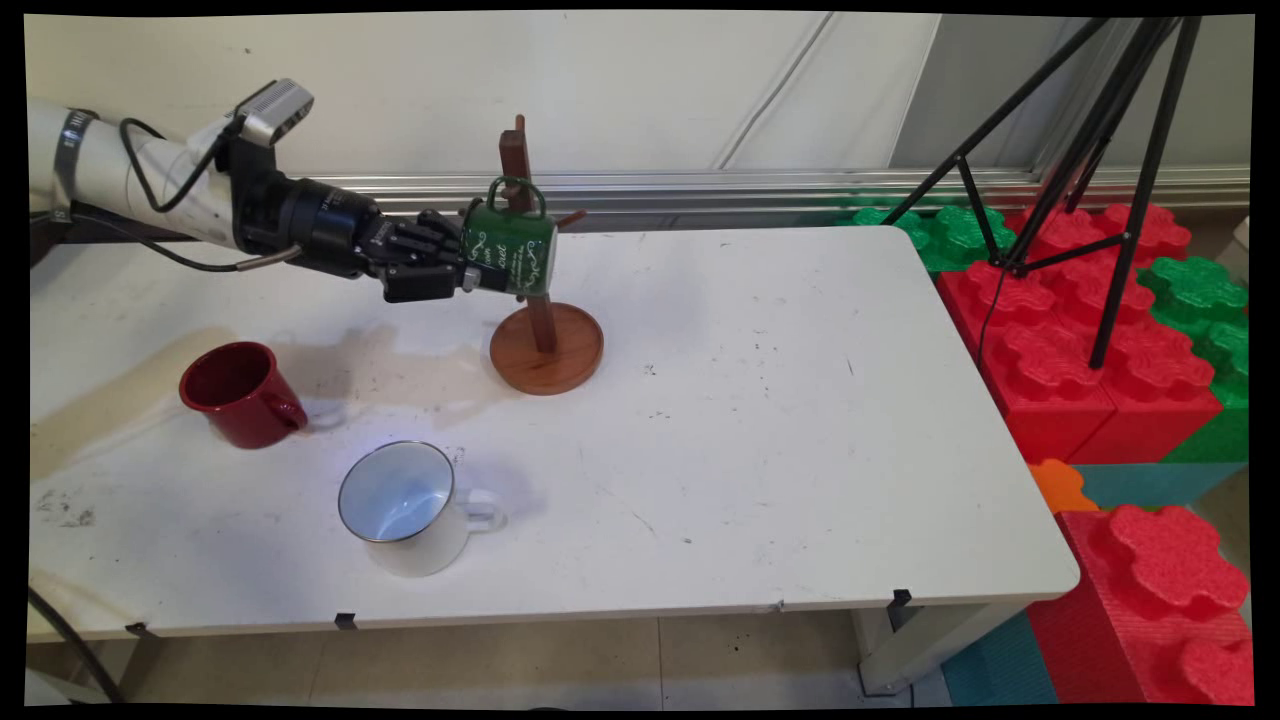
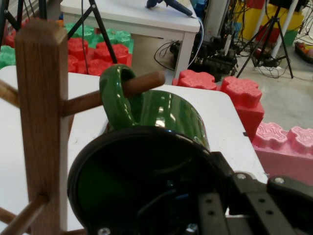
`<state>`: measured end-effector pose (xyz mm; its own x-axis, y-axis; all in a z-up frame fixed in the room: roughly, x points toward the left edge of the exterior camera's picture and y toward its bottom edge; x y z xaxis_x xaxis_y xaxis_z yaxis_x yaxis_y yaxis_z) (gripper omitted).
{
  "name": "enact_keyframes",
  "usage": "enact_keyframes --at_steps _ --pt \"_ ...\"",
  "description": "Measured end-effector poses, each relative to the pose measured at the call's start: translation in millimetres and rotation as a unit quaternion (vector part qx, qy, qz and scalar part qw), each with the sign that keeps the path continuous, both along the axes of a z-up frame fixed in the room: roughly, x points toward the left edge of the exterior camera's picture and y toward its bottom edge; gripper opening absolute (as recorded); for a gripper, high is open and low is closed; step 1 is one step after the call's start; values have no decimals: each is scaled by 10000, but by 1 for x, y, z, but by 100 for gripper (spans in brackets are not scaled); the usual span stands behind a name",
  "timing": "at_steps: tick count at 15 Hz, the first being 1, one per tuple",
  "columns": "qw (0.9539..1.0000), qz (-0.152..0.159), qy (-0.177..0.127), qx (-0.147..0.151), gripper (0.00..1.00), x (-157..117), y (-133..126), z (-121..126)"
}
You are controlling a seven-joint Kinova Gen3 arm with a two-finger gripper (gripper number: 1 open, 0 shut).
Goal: Place the picked object on the table
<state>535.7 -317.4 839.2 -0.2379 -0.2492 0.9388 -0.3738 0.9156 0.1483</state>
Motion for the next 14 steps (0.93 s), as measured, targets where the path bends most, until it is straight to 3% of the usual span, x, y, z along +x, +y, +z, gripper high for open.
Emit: enact_keyframes --at_steps 14 --pt "9991 -383 -14 -201 0 4 32 26"
